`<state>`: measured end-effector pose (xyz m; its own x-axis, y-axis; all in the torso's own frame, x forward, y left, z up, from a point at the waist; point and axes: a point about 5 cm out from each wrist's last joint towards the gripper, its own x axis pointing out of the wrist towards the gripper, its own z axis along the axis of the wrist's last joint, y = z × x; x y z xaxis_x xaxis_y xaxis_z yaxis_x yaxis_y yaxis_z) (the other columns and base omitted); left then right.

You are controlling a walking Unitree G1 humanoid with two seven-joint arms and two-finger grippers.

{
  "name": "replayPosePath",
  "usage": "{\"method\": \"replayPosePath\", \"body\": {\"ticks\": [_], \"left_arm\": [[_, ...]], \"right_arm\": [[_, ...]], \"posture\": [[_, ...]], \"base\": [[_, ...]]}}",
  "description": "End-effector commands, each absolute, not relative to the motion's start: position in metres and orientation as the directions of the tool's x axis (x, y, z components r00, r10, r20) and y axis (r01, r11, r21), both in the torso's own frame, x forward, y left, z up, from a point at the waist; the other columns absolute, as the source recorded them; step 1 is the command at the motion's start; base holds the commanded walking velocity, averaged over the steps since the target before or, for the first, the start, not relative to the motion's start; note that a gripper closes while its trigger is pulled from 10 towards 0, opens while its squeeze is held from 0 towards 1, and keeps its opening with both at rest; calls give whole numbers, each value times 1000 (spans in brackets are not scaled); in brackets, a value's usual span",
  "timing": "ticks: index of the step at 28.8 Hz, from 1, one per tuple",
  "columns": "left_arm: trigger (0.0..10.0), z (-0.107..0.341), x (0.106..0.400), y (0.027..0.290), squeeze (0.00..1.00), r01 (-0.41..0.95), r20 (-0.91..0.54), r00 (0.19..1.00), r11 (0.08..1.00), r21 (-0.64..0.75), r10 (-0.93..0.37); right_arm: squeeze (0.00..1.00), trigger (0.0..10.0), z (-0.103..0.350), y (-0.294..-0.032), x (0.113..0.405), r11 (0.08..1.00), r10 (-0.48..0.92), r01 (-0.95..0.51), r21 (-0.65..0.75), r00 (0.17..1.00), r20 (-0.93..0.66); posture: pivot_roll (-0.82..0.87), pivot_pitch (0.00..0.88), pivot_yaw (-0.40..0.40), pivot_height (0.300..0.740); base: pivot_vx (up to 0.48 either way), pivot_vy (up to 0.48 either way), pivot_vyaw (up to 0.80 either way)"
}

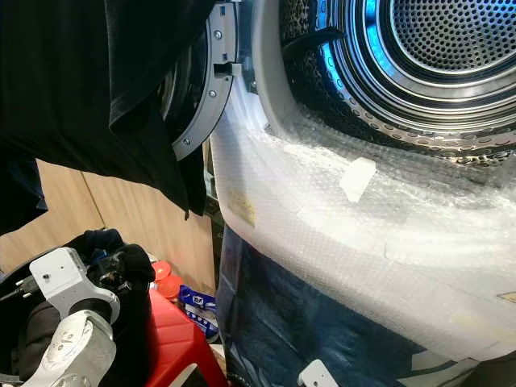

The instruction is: Clothes washing

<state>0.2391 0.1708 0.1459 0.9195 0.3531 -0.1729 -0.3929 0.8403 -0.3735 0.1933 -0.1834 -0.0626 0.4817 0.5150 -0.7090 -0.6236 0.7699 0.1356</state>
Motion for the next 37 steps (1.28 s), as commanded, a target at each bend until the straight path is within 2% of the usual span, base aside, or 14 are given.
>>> {"method": "replayPosePath", "body": {"ticks": [1, 21, 32, 37], "left_arm": [[0, 143, 241, 140, 0, -372, -227, 928, 774, -513, 296], [0, 152, 239, 137, 0, -336, -165, 942, 792, -509, 293], [0, 184, 239, 125, 0, -125, 112, 975, 895, -429, 190], [0, 185, 239, 124, 0, -107, 138, 973, 895, -433, 183]], "right_arm": [[0, 10000, -63, -188, 192, 768, 504, -628, 127, 470, -725], [0, 10000, -63, -190, 191, 766, 500, -631, 121, 467, -730], [0, 10000, -63, -190, 192, 770, 494, -627, 117, 471, -730], [0, 10000, -63, -191, 193, 771, 493, -627, 117, 470, -732]], "posture": [[26, 0, -54, 740], [30, 0, -61, 740], [30, 0, -58, 740], [32, 0, -60, 740]], "base": [[0, 0, 0], [0, 0, 0], [0, 0, 0], [0, 0, 0]]}}
